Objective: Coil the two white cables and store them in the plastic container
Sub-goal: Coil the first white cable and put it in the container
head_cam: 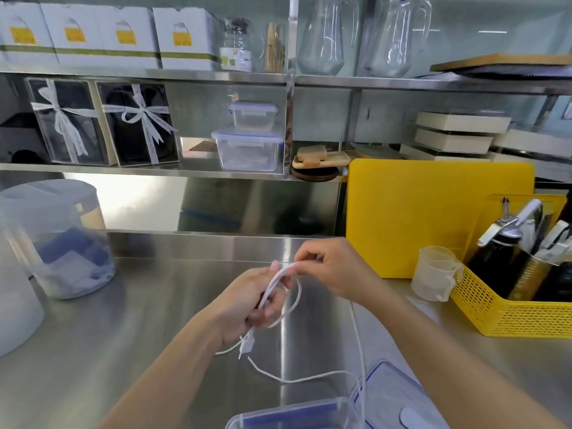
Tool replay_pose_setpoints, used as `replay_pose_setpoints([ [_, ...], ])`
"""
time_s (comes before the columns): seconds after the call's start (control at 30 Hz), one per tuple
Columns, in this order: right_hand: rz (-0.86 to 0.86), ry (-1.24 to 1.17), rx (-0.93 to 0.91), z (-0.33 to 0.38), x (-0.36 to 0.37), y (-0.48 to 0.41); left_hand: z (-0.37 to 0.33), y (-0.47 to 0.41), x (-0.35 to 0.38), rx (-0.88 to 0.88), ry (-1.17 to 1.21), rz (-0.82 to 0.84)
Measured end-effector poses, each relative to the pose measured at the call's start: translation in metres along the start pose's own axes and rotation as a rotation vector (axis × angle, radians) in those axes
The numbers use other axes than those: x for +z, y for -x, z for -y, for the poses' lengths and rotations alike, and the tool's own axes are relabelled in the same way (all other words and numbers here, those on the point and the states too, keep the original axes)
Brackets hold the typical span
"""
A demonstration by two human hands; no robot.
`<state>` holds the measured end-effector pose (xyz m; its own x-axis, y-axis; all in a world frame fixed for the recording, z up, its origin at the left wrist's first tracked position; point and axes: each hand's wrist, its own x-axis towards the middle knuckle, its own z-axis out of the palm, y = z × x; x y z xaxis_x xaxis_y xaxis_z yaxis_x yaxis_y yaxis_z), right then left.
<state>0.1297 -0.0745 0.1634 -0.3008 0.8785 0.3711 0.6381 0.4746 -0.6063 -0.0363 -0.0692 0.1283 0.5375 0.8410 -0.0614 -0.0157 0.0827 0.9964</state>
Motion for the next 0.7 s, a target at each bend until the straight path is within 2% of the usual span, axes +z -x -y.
replay_pose_setpoints([
  [0.1,-0.090,-0.148,0.156,-0.015,-0.005,-0.002,-0.002,0.001,-0.009,-0.016,0.156,0.035],
  [0.17,-0.078,-0.175,0.253,-0.026,-0.005,-0.002,-0.002,0.002,-0.012,-0.026,0.186,0.065],
  [0.23,-0.077,-0.153,0.293,-0.032,0.000,-0.003,-0.002,0.002,-0.015,0.013,0.274,0.085],
  [0.3,-0.131,-0.174,0.312,-0.039,0.008,-0.003,-0.007,0.001,-0.019,0.097,0.471,0.088],
  [0.4,-0.115,-0.198,0.386,-0.051,0.020,0.002,-0.017,0.000,-0.030,0.198,0.679,-0.050],
  [0.5,0.086,0.038,0.396,-0.053,0.035,0.011,-0.019,-0.003,-0.036,0.253,0.758,-0.142],
  [0.57,0.289,0.403,0.225,-0.042,0.046,0.014,-0.016,-0.006,-0.038,0.255,0.757,-0.164],
  [0.63,0.438,0.642,0.084,-0.018,0.053,0.016,-0.012,-0.010,-0.038,0.234,0.637,-0.232],
  [0.7,0.511,0.680,0.006,0.001,0.056,0.017,-0.009,-0.012,-0.035,0.206,0.400,-0.322],
])
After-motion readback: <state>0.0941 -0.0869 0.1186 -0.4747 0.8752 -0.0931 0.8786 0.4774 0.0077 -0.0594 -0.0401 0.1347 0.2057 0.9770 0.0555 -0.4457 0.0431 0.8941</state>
